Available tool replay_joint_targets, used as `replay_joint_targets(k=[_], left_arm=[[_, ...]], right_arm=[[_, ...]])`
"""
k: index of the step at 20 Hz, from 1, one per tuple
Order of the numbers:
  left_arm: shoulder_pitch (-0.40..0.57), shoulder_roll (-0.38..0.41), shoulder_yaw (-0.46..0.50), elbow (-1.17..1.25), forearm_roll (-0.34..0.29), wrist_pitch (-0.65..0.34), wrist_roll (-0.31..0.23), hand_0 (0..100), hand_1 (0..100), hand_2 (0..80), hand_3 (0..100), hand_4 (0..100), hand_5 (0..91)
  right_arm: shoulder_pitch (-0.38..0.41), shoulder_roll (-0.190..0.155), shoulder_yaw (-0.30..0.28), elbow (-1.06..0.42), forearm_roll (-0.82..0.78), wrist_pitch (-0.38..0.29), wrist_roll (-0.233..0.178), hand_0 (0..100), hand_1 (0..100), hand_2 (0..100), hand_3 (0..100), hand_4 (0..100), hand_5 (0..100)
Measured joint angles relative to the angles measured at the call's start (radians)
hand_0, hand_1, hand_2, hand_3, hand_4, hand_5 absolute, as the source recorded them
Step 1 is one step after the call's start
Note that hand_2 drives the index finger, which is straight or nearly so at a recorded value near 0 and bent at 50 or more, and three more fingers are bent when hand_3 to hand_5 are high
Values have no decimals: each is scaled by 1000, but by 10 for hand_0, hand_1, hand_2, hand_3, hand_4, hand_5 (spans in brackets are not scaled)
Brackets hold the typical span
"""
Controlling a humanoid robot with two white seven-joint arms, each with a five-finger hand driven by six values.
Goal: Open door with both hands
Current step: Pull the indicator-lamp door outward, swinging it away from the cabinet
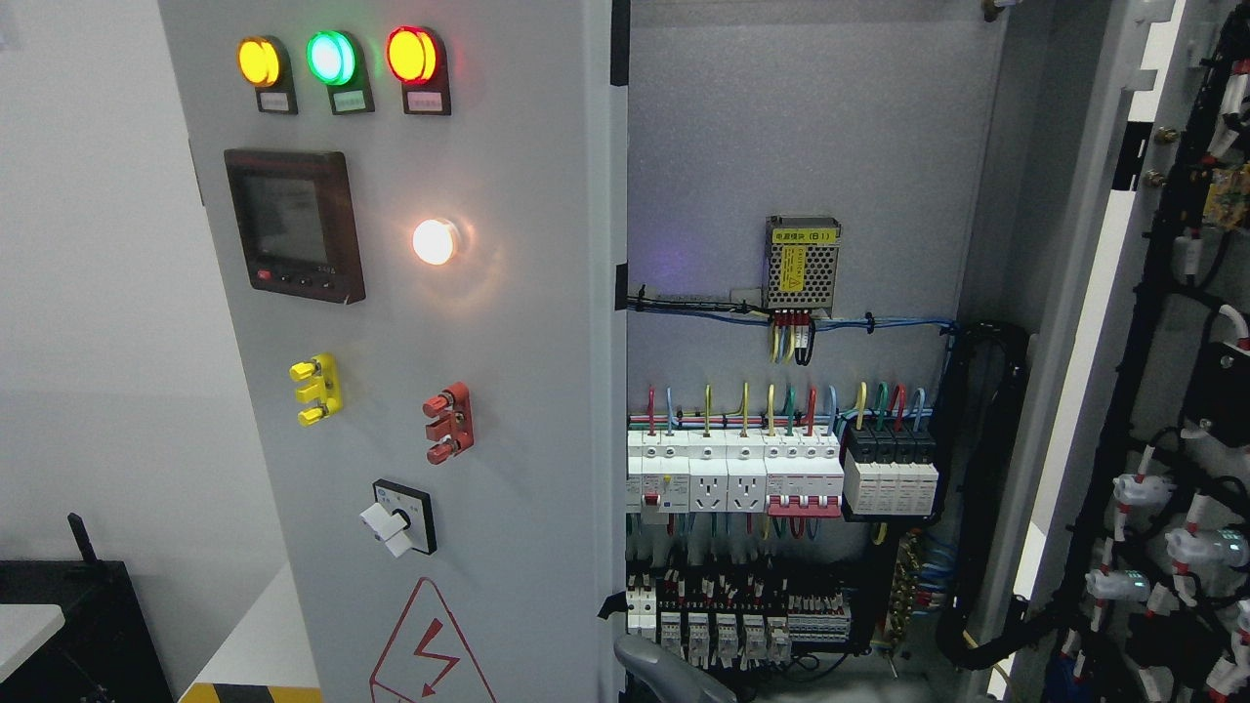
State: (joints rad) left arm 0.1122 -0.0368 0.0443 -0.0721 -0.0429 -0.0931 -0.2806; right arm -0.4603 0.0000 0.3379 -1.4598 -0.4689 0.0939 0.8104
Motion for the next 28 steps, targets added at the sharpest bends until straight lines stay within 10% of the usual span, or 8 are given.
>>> replay_joint_targets(k=[28], left_arm=[[0,0,0,0,0,0,0,0,0,0,0,0,0]], right_arm=[[57,0,109,-98,-18,0,106,383,0,0,0,0,0]])
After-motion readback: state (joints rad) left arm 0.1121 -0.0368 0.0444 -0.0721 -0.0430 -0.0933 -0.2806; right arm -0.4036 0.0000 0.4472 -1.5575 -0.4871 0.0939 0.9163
